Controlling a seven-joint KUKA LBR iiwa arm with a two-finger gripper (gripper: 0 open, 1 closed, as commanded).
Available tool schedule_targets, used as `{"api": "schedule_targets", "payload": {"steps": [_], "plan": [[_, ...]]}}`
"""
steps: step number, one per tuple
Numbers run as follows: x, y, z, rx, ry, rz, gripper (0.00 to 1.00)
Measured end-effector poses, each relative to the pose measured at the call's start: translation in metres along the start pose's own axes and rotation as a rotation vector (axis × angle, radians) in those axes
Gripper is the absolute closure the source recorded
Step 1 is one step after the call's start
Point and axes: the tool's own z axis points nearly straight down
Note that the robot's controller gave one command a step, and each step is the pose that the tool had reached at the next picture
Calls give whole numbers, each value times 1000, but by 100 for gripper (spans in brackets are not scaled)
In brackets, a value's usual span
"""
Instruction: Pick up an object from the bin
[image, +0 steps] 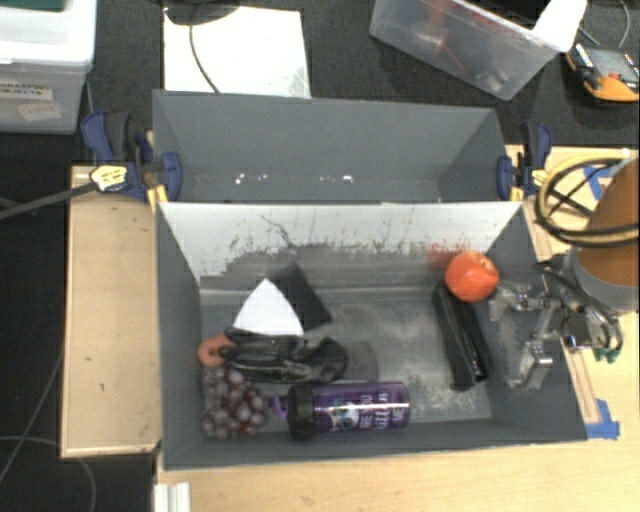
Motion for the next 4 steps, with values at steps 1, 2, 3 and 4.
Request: {"api": "schedule_targets", "payload": {"steps": [1, 2, 3, 4], "plan": [[-2, 1, -4, 2, -8, -7, 0], [-41, -5, 64, 0, -5, 497, 0], [-38, -14, 57, 1, -9, 121, 0], [-48, 11, 78, -2, -7, 767, 0]]}}
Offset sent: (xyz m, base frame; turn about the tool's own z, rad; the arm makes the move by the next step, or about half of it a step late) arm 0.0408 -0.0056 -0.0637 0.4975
